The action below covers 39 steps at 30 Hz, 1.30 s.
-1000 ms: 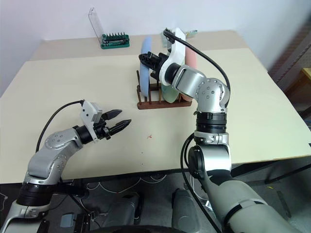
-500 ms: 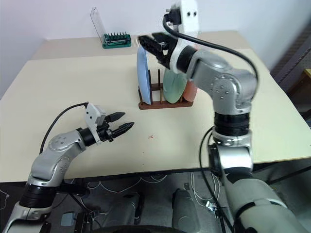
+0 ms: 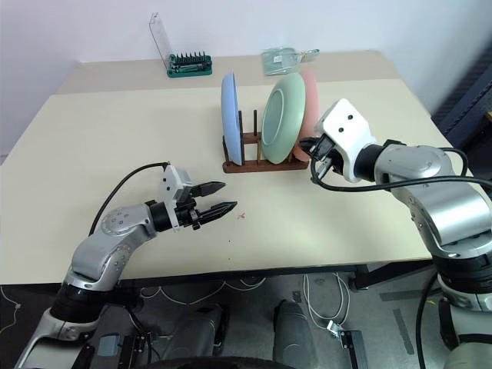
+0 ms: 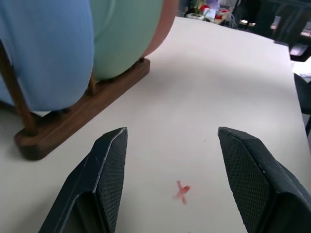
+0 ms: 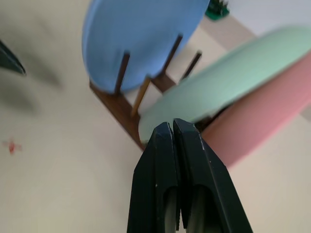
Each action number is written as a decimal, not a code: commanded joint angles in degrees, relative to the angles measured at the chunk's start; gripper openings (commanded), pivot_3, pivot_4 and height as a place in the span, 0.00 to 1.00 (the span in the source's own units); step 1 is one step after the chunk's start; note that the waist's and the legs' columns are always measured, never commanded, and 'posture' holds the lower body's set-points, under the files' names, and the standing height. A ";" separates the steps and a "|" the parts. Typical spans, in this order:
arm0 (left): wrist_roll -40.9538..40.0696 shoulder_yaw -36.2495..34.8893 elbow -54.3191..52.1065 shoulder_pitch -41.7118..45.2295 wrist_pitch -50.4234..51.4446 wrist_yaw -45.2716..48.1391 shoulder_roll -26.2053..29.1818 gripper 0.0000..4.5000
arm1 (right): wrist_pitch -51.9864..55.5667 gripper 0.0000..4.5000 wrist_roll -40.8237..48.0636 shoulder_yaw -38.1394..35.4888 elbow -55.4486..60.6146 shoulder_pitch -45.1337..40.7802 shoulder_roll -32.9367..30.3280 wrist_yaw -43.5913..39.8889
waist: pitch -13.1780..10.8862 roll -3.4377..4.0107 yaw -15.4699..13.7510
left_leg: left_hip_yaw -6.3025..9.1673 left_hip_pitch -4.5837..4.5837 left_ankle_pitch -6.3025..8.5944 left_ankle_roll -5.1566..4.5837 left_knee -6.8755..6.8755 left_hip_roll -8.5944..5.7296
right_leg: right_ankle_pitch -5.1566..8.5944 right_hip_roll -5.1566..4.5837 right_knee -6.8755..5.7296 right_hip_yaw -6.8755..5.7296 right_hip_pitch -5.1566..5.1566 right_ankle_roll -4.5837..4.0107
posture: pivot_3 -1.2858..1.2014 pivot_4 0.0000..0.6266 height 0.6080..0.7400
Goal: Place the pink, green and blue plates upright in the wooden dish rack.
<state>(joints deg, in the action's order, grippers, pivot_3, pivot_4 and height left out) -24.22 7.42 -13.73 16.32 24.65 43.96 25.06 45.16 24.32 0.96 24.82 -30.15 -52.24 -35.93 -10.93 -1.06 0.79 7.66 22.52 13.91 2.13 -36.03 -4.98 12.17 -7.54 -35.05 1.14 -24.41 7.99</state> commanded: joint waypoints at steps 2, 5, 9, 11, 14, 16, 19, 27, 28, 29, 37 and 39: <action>0.50 -0.06 0.06 1.05 -1.04 0.73 -0.12 0.68 | -1.92 0.01 -4.73 1.45 -0.89 -0.57 0.30 0.73 | 0.00 0.00 -0.21 | 0.01 0.02 0.00 0.00 -0.03 -0.02 | 0.00 -0.01 0.00 0.00 0.00 0.00 | 0.52 0.24 1.00; 0.51 -0.04 -0.13 0.87 -1.02 0.66 -0.27 0.68 | -3.10 0.01 -6.94 2.97 -4.11 -2.23 2.33 1.01 | 0.00 -0.01 -0.22 | 0.02 0.02 0.00 0.00 -0.04 -0.02 | 0.00 -0.02 0.01 -0.01 0.01 0.00 | 0.52 0.24 1.00; 0.65 -0.23 -0.58 0.47 -0.95 0.38 -0.49 0.68 | -5.52 0.01 -9.80 5.16 -8.11 -5.04 5.54 0.79 | -0.01 0.00 -0.08 | 0.03 0.01 0.00 0.00 -0.02 -0.02 | 0.00 0.00 0.00 -0.01 0.01 0.00 | 0.52 0.24 1.00; 0.72 -0.40 -0.95 0.18 -0.86 0.06 -0.50 0.68 | -6.51 0.01 -10.70 5.90 -9.03 -6.07 6.62 0.12 | -0.01 0.00 -0.15 | 0.05 0.01 0.00 0.00 -0.01 -0.03 | 0.00 0.00 0.00 -0.01 0.01 0.00 | 0.52 0.24 1.00; 0.54 -0.85 -1.73 -0.65 -0.62 -0.43 -0.27 0.68 | -7.42 0.01 -10.84 6.47 -8.87 -7.62 8.26 -1.22 | -0.01 0.00 -0.15 | 0.05 0.01 0.00 0.00 -0.03 -0.04 | 0.00 -0.02 0.00 -0.01 0.01 0.00 | 0.52 0.24 1.00; 0.39 -1.06 -2.27 -1.19 -0.45 -0.71 -0.12 0.68 | -7.40 0.01 -10.41 6.30 -7.63 -8.00 8.80 -2.34 | -0.01 0.00 -0.15 | 0.07 0.01 0.00 0.00 -0.02 -0.04 | 0.00 -0.01 0.00 -0.02 0.01 0.00 | 0.52 0.24 1.00; 0.29 -1.14 -2.67 -1.52 -0.27 -1.09 -0.19 0.68 | -7.93 0.01 -10.59 6.11 -6.33 -7.65 8.83 -3.59 | -0.01 0.00 -0.16 | 0.08 0.02 0.00 0.00 -0.02 -0.04 | 0.00 -0.01 0.00 -0.02 0.01 0.00 | 0.52 0.24 1.00; 0.97 -1.88 -0.87 -1.87 -1.93 -1.63 -0.35 0.68 | -7.29 0.01 -10.79 1.40 -4.80 -2.09 4.90 -5.33 | 0.00 0.00 -0.39 | 0.08 0.02 0.00 0.00 -0.01 -0.05 | 0.00 -0.01 0.00 -0.02 0.02 0.00 | 0.52 0.24 1.00; 1.58 -2.37 -0.08 -1.99 -2.53 -1.83 0.06 0.68 | -7.60 0.01 -10.10 -0.36 -3.92 0.46 3.78 -6.29 | -0.01 0.00 -0.45 | 0.09 0.03 0.00 0.00 -0.02 -0.06 | 0.00 -0.02 0.00 -0.02 0.02 0.00 | 0.52 0.24 1.00; 2.09 -2.53 0.41 -1.99 -2.84 -2.06 0.24 0.68 | -8.02 0.01 -9.62 -1.61 -3.49 2.25 2.99 -7.06 | -0.01 0.00 -0.69 | 0.08 0.03 0.00 0.00 -0.03 -0.07 | 0.00 -0.03 0.01 -0.01 0.03 0.00 | 0.52 0.24 1.00; 3.78 -12.62 10.11 -6.14 -7.88 -2.35 6.81 0.68 | -15.02 0.01 -4.16 -18.35 -8.54 21.48 6.61 -8.42 | 0.00 0.01 -0.92 | -0.02 -0.07 0.02 -0.04 -0.04 -0.02 | 0.00 0.00 0.00 0.03 0.08 0.00 | 0.52 0.24 1.00; 3.78 -14.62 10.92 -7.33 -8.63 -2.25 8.24 0.68 | -17.69 0.01 -4.24 -18.67 -11.71 22.09 7.49 -8.47 | 0.00 0.01 -0.96 | -0.02 -0.07 0.02 -0.04 -0.06 -0.03 | 0.00 -0.01 0.00 0.03 0.09 -0.01 | 0.52 0.24 1.00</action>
<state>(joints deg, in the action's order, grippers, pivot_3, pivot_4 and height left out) -20.53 -4.75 -2.23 9.02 17.84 41.33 32.49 30.51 20.25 -16.02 14.03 -7.83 -45.49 -44.66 -10.93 -1.05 -0.17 7.64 22.44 13.93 2.10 -36.08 -5.00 12.17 -7.55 -35.05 1.17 -24.32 7.99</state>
